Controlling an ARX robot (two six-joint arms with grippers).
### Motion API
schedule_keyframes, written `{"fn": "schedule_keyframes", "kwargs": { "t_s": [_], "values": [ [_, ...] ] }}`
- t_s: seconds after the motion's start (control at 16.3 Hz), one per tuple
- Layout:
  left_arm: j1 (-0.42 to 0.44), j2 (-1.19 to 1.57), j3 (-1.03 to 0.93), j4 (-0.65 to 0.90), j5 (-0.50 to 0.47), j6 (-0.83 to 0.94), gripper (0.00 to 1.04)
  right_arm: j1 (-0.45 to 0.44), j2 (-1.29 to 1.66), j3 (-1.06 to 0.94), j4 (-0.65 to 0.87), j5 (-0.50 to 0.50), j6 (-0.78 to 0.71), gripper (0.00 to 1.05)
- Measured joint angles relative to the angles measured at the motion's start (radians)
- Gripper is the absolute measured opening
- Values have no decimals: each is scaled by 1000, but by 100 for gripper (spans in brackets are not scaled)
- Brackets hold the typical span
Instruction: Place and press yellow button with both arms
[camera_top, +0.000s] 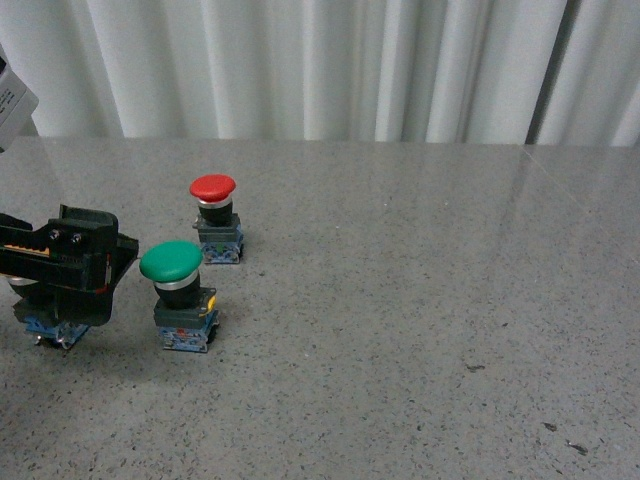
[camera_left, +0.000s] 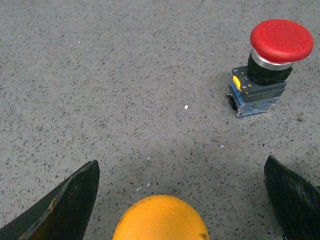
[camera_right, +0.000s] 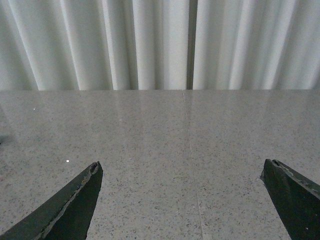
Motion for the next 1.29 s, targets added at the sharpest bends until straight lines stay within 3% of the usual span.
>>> {"fn": "schedule_keyframes", "kwargs": {
  "t_s": [0.12, 0.37, 0.43, 0.61, 0.73, 1.04, 1.29],
  "values": [
    [6, 5, -6, 5, -8, 3, 94, 0, 0, 0, 0, 0, 0, 98],
    [17, 0, -24, -1, -24, 23, 52, 0, 0, 0, 0, 0, 0, 98],
    [17, -29, -29, -18, -35, 29, 36, 0, 0, 0, 0, 0, 0, 98],
    [-29, -189, -11, -116, -5, 16, 34, 0, 0, 0, 0, 0, 0, 98],
    [-92, -233, 113, -125, -24, -7, 34, 0, 0, 0, 0, 0, 0, 98],
    [-261, -26, 350, -132, -99, -93, 34, 0, 0, 0, 0, 0, 0, 98],
    [-343, 126, 440, -132, -161, -168, 34, 0, 0, 0, 0, 0, 0, 98]
  ]
}}
